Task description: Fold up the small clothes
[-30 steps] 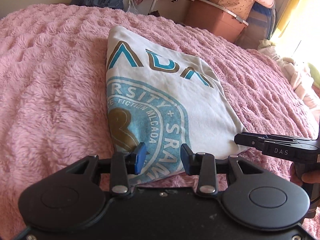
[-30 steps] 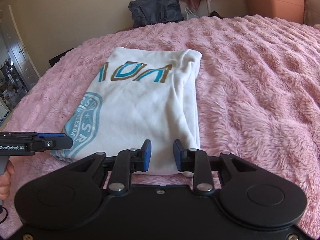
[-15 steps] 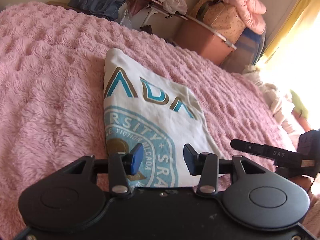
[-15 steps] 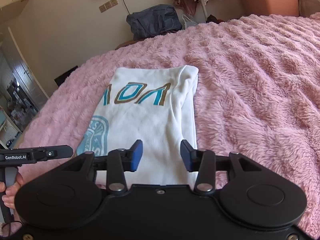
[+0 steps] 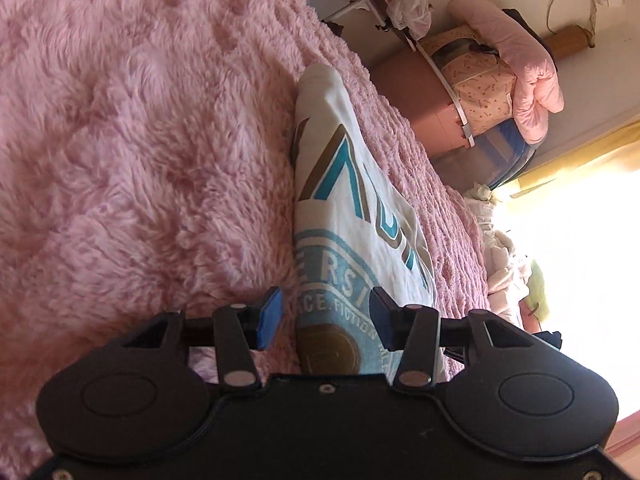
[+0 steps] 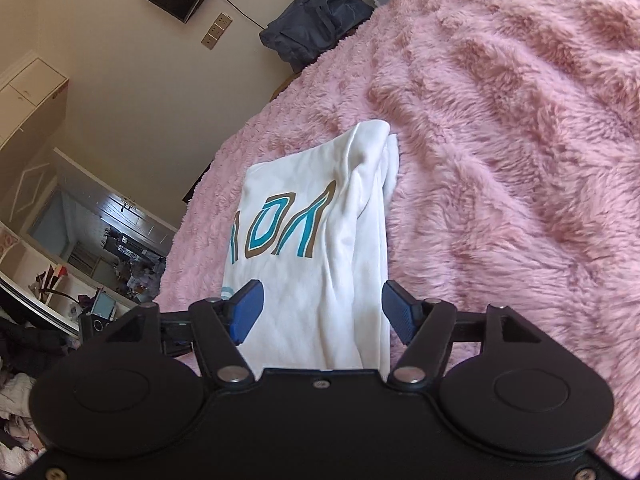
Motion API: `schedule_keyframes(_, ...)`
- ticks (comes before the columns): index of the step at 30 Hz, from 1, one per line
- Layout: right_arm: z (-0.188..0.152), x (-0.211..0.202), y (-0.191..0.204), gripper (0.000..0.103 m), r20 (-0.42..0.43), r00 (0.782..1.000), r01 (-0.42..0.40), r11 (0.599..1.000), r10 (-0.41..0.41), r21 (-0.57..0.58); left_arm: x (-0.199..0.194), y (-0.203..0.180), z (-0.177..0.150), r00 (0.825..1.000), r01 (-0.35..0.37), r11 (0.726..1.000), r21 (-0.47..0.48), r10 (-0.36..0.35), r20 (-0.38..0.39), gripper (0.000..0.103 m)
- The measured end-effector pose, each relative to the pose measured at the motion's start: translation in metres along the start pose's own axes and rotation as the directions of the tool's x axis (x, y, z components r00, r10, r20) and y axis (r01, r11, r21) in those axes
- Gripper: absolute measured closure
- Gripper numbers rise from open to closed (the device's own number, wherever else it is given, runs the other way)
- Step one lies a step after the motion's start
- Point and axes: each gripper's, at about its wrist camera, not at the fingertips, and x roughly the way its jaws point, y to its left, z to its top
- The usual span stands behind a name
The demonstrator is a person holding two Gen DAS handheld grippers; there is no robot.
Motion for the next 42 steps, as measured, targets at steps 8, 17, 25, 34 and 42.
schedule_keyframes(8,0.006,0.029,-0.03,0.031,-0.065,0.995,-0.073,0.996,0.077,0.053,0.028,0.028,0.01,0.989,0.131,0.987,-0.089,-0.136,-0.051,0.052)
schedule_keyframes(17,0.02,0.066,-0.029,0.026,-0.083,0.974,-0.201,0.974,0.21,0.101,0.07,0.019,0.035,0.972,0.161,0.986,-0.051,-0.168,-0.167,0.052)
schedule_keyframes(25,0.024,0.087,-0.014,0.022,-0.097,0.978,-0.183,0.982,0.187,0.053,0.092,0.009,0.035,0.973,0.165,0.986,-0.027,-0.167,-0.161,0.061)
schedule_keyframes(34,0.032,0.075,-0.004,0.057,-0.103,0.988,-0.113,0.993,0.117,0.042,0.083,-0.013,0.043,0.971,0.175,0.985,-0.012,-0.174,-0.163,0.081)
schedule_keyframes(42,0.039,0.069,0.047,0.061,-0.09,0.995,-0.034,0.999,0.037,0.028,0.043,-0.046,0.058,0.979,0.188,0.98,0.058,-0.182,-0.094,0.082)
